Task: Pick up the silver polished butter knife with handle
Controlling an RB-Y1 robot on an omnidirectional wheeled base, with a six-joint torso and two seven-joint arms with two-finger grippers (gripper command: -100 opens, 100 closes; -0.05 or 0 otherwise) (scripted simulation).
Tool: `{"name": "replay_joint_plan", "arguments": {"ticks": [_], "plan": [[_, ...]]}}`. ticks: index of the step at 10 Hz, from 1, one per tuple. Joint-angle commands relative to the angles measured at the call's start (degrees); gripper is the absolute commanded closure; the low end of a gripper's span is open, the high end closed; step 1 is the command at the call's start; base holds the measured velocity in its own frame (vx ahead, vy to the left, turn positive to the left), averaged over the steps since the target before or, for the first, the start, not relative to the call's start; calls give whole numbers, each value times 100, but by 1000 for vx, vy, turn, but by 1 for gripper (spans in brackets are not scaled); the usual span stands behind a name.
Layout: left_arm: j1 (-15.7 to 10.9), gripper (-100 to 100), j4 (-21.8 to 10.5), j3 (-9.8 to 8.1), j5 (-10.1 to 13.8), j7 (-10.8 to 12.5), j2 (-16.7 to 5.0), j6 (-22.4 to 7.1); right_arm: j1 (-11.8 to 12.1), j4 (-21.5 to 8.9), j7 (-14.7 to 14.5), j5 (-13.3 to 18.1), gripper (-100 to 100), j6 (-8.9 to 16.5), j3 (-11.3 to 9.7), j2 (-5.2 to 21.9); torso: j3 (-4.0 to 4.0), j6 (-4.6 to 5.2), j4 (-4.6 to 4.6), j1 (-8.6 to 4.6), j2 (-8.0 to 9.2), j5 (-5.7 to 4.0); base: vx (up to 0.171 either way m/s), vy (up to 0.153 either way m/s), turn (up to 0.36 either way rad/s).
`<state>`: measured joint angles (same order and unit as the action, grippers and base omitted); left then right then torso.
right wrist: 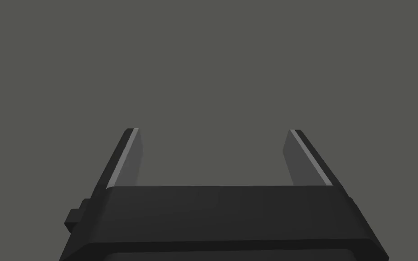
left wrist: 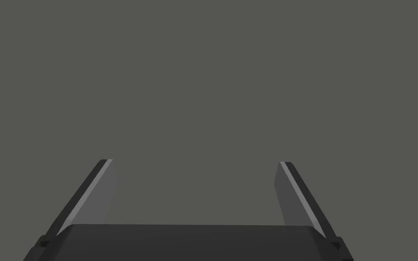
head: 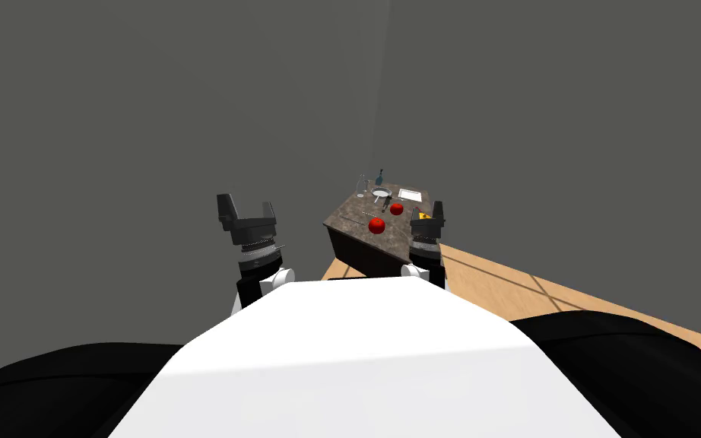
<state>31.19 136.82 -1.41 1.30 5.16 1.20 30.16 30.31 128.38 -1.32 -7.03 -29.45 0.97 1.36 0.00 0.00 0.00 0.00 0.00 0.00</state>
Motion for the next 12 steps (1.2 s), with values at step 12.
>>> {"name": "replay_joint_plan", "arguments": {"ticks": [12], "plan": [[-2,0,-1,0,0,0,0,0,-42,-837,-790,-378,-100,-204,-311,1748,25,-1,10,-3,43,-1,-104,-10,130]]}}
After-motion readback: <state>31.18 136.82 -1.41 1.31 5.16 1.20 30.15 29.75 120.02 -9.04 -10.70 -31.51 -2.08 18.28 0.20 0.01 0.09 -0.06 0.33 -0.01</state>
